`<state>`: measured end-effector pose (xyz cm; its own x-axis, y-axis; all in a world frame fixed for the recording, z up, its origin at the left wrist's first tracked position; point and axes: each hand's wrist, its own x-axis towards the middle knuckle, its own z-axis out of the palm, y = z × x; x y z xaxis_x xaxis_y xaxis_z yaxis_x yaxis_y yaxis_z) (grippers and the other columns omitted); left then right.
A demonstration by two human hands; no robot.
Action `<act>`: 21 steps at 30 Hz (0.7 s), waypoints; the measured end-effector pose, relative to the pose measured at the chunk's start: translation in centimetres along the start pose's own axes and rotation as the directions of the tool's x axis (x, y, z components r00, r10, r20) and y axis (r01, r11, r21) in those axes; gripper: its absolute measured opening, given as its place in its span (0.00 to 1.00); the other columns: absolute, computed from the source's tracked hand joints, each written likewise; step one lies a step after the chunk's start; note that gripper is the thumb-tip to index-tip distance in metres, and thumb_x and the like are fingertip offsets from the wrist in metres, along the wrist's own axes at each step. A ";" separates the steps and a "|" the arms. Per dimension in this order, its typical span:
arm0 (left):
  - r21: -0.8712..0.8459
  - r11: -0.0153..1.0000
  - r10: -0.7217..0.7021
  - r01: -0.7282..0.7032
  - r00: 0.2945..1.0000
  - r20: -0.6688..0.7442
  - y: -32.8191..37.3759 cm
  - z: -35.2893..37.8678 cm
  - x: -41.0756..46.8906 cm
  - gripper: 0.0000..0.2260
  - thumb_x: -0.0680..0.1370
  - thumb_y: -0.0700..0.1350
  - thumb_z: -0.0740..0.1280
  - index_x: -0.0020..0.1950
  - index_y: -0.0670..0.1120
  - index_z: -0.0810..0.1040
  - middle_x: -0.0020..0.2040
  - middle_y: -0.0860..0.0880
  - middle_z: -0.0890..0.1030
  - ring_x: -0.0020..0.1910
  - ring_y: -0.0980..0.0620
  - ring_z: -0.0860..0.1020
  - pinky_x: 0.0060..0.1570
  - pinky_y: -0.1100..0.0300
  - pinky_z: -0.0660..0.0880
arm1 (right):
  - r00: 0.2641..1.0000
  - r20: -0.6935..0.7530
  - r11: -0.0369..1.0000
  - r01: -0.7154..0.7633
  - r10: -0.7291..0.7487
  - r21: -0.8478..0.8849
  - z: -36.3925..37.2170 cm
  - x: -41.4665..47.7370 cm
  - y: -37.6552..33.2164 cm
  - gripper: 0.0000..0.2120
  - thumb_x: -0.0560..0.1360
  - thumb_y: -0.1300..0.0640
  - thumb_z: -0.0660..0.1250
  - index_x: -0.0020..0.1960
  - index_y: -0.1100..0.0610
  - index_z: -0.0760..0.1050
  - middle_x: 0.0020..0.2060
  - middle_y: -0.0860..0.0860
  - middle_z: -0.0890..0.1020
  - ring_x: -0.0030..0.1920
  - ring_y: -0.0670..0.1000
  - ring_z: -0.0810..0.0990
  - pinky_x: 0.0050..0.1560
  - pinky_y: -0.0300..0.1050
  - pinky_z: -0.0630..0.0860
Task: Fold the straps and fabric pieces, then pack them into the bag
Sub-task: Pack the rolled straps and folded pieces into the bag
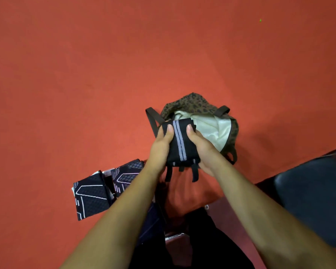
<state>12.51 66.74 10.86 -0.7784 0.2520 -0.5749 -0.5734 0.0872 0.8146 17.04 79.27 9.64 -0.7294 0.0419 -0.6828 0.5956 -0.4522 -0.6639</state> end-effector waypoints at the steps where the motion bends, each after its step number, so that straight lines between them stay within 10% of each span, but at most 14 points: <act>1: -0.056 0.998 -0.031 0.031 0.999 0.009 -0.3 0.8 1.1 0.12 0.84 0.52 0.60 0.64 0.51 0.76 0.58 0.47 0.83 0.56 0.48 0.82 0.54 0.53 0.80 | 0.999 -0.025 0.999 0.032 -0.032 0.009 -1.0 0.8 0.2 0.30 0.71 0.35 0.66 0.69 0.47 0.70 0.57 0.52 0.83 0.56 0.56 0.83 0.59 0.59 0.79; 10: -0.048 0.995 -0.091 0.089 0.995 -0.035 -3.6 3.4 9.5 0.12 0.84 0.48 0.59 0.64 0.44 0.74 0.49 0.48 0.84 0.48 0.51 0.84 0.43 0.59 0.80 | 0.998 -0.056 0.995 0.002 0.004 0.104 -4.8 8.7 0.8 0.20 0.76 0.46 0.69 0.65 0.50 0.73 0.56 0.55 0.84 0.53 0.57 0.85 0.54 0.62 0.81; 14: 0.178 0.961 -0.219 0.213 0.976 0.016 -5.0 2.7 12.5 0.25 0.80 0.62 0.58 0.71 0.49 0.70 0.62 0.48 0.81 0.59 0.50 0.81 0.63 0.49 0.75 | 0.999 -0.044 0.998 0.016 -0.014 0.059 -5.7 11.7 2.1 0.11 0.77 0.52 0.70 0.58 0.53 0.79 0.51 0.55 0.86 0.51 0.57 0.85 0.55 0.60 0.81; 17: 0.619 0.774 -0.145 0.129 0.989 -0.024 -4.6 0.5 14.2 0.27 0.81 0.65 0.51 0.63 0.47 0.76 0.63 0.46 0.79 0.63 0.46 0.76 0.64 0.52 0.70 | 0.998 -0.052 0.999 0.022 -0.024 -0.033 -6.3 13.5 3.1 0.15 0.74 0.49 0.73 0.58 0.54 0.79 0.50 0.53 0.86 0.50 0.54 0.86 0.56 0.57 0.81; 21: 0.950 0.303 0.407 -0.079 0.912 -0.054 -4.2 -3.1 17.3 0.18 0.78 0.53 0.67 0.63 0.44 0.72 0.57 0.40 0.73 0.58 0.40 0.71 0.56 0.50 0.69 | 0.997 -0.075 0.993 0.012 -0.021 -0.119 -6.9 15.0 4.6 0.26 0.68 0.41 0.75 0.60 0.52 0.77 0.52 0.51 0.86 0.52 0.51 0.85 0.56 0.56 0.81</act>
<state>0.70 67.76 -2.76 -0.9568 0.2134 -0.1973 0.1304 0.9219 0.3647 11.15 84.02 -5.77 -0.7146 0.1182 -0.6895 0.6225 -0.3422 -0.7038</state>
